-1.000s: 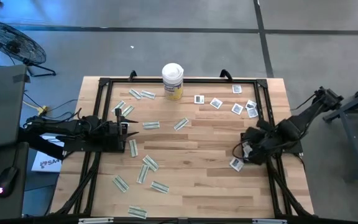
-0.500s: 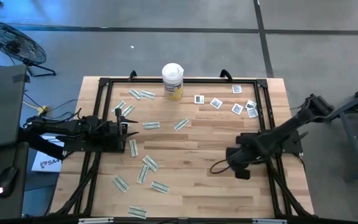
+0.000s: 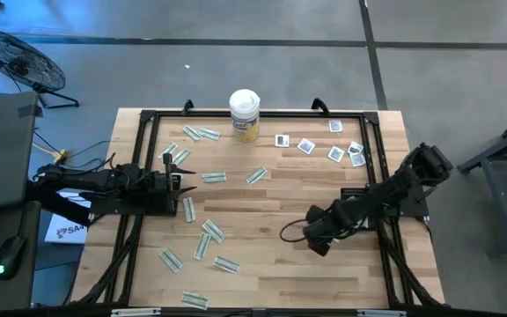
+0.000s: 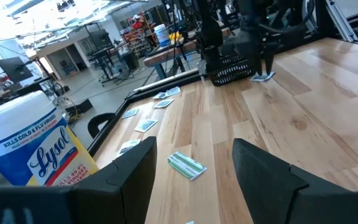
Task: Pick & Place First Aid Supplies
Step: Put the towelette pack into the right black basket
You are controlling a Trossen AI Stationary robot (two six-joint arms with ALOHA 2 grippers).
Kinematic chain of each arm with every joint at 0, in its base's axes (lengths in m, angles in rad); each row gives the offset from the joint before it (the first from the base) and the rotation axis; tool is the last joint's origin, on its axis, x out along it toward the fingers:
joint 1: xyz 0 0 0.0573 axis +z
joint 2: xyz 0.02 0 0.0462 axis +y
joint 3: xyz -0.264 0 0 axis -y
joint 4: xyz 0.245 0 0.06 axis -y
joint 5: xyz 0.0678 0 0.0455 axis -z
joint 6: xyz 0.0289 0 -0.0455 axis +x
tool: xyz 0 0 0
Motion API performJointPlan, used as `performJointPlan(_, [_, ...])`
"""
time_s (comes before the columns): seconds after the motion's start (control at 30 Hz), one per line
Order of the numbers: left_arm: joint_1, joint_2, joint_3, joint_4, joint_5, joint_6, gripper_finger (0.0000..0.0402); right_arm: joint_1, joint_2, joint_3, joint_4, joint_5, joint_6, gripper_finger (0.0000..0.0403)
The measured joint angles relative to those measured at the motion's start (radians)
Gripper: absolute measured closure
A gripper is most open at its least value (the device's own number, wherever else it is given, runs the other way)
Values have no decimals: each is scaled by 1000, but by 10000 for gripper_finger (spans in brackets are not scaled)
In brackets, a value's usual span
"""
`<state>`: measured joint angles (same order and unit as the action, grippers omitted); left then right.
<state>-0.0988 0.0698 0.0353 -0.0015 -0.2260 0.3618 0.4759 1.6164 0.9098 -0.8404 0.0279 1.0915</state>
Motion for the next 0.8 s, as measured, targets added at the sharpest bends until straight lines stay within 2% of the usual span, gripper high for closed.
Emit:
performJointPlan(0.2, [0,0,0,0,0,0,195,5,29,-8,4,-16,77,325])
performJointPlan(0.8, [0,0,0,0,0,0,195,9,101,-5,6,-12,161,325])
